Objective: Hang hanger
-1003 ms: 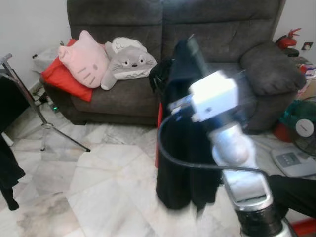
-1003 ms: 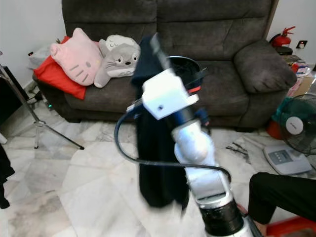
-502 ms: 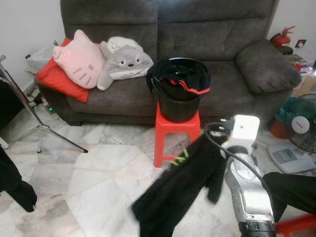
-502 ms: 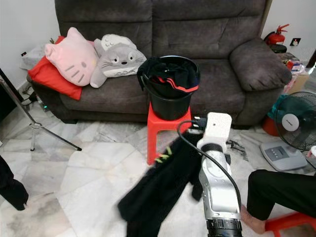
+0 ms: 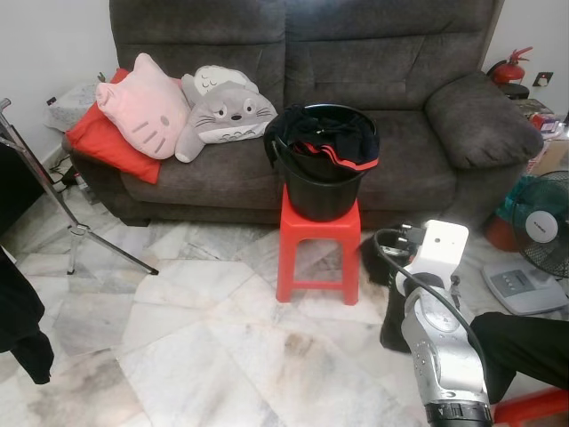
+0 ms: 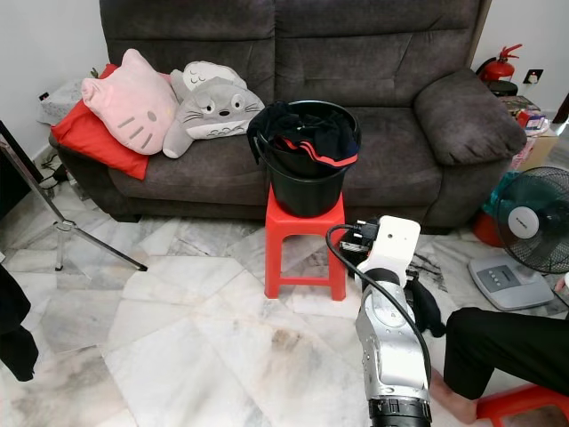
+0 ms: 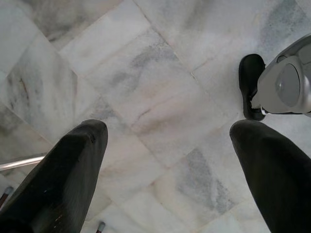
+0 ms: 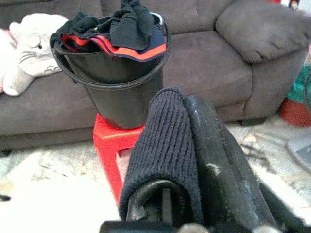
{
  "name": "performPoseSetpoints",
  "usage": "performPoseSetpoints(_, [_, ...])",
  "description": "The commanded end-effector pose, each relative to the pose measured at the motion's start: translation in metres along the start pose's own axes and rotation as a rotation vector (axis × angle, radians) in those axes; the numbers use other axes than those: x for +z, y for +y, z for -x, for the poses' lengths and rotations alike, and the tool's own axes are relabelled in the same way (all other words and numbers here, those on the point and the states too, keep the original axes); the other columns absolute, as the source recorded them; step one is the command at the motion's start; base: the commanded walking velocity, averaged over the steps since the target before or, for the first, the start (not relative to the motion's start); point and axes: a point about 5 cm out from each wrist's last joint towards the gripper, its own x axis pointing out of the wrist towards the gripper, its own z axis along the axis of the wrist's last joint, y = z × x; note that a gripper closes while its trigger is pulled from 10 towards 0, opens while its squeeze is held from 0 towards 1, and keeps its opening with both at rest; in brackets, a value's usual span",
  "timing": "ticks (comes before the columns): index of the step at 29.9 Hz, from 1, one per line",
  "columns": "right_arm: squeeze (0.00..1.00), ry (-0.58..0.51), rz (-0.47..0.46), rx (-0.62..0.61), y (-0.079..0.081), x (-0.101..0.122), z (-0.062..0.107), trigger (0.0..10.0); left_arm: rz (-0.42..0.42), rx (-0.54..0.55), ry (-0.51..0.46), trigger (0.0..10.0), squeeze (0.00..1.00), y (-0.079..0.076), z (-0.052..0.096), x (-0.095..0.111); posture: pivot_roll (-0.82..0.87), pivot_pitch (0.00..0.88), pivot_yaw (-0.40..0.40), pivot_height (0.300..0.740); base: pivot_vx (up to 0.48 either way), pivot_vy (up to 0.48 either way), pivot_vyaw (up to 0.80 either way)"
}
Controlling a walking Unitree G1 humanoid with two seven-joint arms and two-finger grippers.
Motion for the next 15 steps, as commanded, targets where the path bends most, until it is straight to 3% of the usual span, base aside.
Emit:
performPoseSetpoints(1, [0.0,-0.064,0.055,0.035,0.0046,0.0106,0.0014,10.0,0.022,0.016,0.012,10.0,0.0,0.0028,0.001,-0.0038,-0.06,0.0,0.044,0.716,0.0,0.0,0.0])
performPoseSetpoints(4, [0.0,-0.083,0.092,0.051,0.0039,0.012,0.0025,10.0,0.025,0.016,0.014,10.0,0.0,0.0029,0.0012,-0.0045,-0.06,0.0,0.04,0.716,0.0,0.0,0.38])
performPoseSetpoints(15, [0.0,-0.089,0.109,0.087,0.002,0.0092,0.0044,10.0,0.032,0.016,0.018,10.0,0.0,0.0017,0.0018,-0.0078,-0.06,0.0,0.032,0.716,0.0,0.0,0.78])
